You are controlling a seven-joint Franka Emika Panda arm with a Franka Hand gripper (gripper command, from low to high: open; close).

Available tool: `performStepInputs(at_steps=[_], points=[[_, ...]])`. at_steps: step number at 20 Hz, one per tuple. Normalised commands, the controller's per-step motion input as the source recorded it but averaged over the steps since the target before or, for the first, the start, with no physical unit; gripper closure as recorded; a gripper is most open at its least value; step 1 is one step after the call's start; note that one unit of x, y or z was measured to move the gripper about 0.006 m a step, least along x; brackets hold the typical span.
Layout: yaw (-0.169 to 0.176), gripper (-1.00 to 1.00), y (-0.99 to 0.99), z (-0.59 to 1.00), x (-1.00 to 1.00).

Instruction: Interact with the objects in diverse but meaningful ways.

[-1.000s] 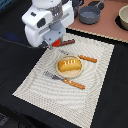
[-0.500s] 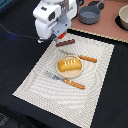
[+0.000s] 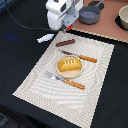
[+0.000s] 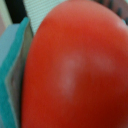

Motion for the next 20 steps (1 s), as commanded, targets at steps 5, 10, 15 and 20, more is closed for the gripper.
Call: performStepInputs(at_steps=[5, 10, 15, 20], points=[[-0.003, 1.0, 0.53, 0.57, 0.7], [-0.002, 1.0, 0.58, 0.39, 0.66], [0.0, 1.0, 0.63, 0.33, 0.64], [-0.001, 1.0, 0.67, 0.42, 0.58]])
